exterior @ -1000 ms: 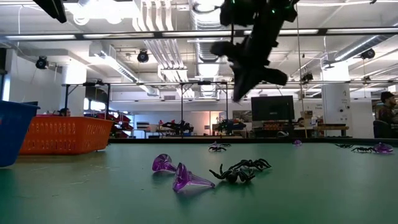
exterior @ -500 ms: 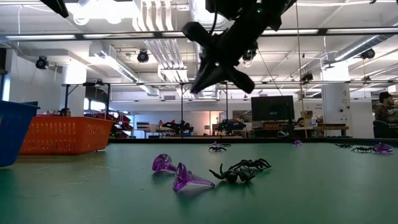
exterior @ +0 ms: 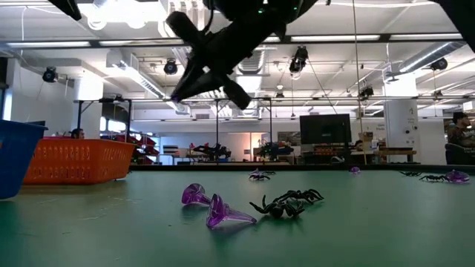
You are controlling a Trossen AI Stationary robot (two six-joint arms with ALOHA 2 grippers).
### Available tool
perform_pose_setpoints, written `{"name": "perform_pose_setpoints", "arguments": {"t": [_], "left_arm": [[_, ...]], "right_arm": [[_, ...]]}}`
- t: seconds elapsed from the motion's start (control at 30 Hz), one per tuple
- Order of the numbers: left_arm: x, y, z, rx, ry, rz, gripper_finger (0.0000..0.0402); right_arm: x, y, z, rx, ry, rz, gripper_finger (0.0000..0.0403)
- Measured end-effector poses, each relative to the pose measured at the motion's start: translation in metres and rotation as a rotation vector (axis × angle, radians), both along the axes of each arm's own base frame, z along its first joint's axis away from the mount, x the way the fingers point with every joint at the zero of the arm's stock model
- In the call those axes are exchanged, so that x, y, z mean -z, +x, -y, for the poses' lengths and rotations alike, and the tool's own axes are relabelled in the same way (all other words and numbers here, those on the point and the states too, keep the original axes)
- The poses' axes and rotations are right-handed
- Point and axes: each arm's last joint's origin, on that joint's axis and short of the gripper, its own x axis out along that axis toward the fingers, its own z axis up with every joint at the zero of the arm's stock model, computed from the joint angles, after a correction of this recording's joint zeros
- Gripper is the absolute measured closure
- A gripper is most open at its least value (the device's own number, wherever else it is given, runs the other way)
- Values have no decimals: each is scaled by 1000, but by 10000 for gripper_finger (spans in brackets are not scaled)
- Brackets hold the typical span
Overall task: Sort Halloween decoration
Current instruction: Put the violet witch hat toy into the orange bin
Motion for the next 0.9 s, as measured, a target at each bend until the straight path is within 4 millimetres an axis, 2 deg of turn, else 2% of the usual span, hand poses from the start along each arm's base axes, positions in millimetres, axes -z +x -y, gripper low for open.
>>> {"name": "perform_pose_setpoints", "arguments": {"t": [0.37, 0.57, 0.9], "left_arm": [[-1, -3, -2, -1, -3, 11, 312], [-1, -4, -2, -4, -7, 14, 312], [-1, -4, -2, -4, -7, 14, 312]], "right_arm": [[12, 54, -6, -168, 49, 53, 394], [19, 69, -8, -211, 18, -21, 394], [37, 83, -9, -257, 32, -32, 394]]}}
